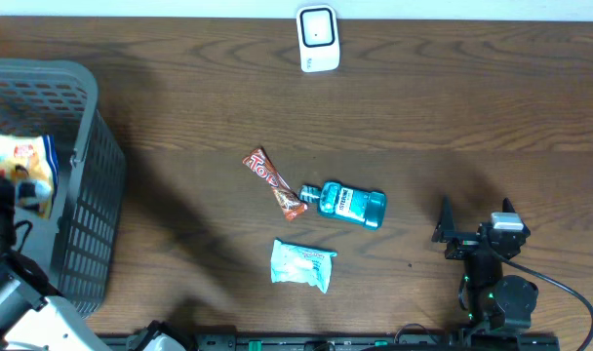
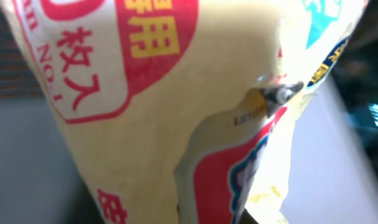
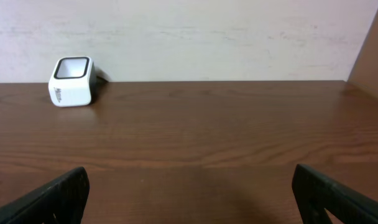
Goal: Scan the item barcode
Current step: 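Reach into the basket and grasp the large white-and-blue wipes pack, then carry the white wipes pack toward the scanner and release it on table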
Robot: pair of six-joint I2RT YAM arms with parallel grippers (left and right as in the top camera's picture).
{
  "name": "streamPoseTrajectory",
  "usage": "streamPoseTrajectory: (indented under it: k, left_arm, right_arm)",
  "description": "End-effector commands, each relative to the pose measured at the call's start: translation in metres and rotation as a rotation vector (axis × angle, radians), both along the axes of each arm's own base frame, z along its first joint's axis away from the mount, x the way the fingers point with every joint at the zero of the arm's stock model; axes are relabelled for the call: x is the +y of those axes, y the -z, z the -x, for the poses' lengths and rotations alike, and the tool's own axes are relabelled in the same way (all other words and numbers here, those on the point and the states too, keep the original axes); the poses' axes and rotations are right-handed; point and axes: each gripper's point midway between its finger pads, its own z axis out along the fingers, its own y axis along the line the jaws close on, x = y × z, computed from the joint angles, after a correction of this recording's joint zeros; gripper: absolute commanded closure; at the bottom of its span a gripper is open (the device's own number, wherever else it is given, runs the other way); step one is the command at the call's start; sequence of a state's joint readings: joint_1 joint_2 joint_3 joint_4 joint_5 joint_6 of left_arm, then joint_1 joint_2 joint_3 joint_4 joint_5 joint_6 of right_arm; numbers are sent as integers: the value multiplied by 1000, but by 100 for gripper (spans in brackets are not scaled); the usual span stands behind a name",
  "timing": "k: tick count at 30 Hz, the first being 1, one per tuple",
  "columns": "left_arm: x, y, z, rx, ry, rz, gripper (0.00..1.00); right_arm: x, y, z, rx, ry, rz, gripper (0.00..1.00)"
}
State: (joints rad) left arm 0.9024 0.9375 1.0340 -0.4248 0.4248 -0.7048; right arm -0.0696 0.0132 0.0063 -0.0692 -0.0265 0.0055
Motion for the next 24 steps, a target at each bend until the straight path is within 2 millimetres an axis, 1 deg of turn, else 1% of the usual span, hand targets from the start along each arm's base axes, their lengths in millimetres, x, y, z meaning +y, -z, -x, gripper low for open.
streamPoseTrajectory:
  k: [1, 4, 6, 7, 9, 12, 15, 17, 18, 19, 21, 22, 23, 24]
  left_arm:
    - [-31, -55, -21, -206, 189, 40, 93]
    - [-62, -86, -35, -335, 367, 66, 93]
    - [-93, -105, -43, -396, 522, 64, 93]
    - [-108, -111, -47, -413, 590, 54, 93]
    - [-146, -119, -55, -434, 734, 42, 93]
    - [-202, -119, -68, -435, 900, 13, 93]
    - [-260, -111, -83, -420, 1029, -42, 93]
    - [-295, -99, -94, -393, 1082, -75, 93]
    - [-309, -92, -100, -374, 1094, -85, 93]
    - [-327, -79, -110, -338, 1095, -90, 92]
    - [-350, -58, -124, -279, 1080, -87, 92]
    - [-367, -42, -134, -238, 1073, -88, 93]
    - [-377, -34, -138, -221, 1076, -90, 93]
    - [-392, -23, -145, -205, 1080, -95, 93]
  right_arm:
    - [1, 1, 0, 4, -8, 14, 1]
    - [1, 1, 0, 4, -8, 14, 1]
    - [1, 1, 0, 4, -7, 14, 1]
    - [1, 1, 0, 4, -8, 14, 1]
    - [1, 1, 0, 4, -7, 14, 1]
    - [1, 1, 0, 4, -7, 14, 1]
    - [1, 1, 0, 4, -7, 14, 1]
    - [1, 1, 0, 4, -7, 14, 1]
    - [1, 1, 0, 4, -7, 14, 1]
    - [1, 1, 0, 4, -8, 14, 1]
    - [1, 1, 0, 4, -7, 14, 1]
    - [1, 1, 0, 4, -8, 14, 1]
    - [1, 1, 0, 4, -7, 14, 1]
    - [1, 1, 0, 4, -7, 14, 1]
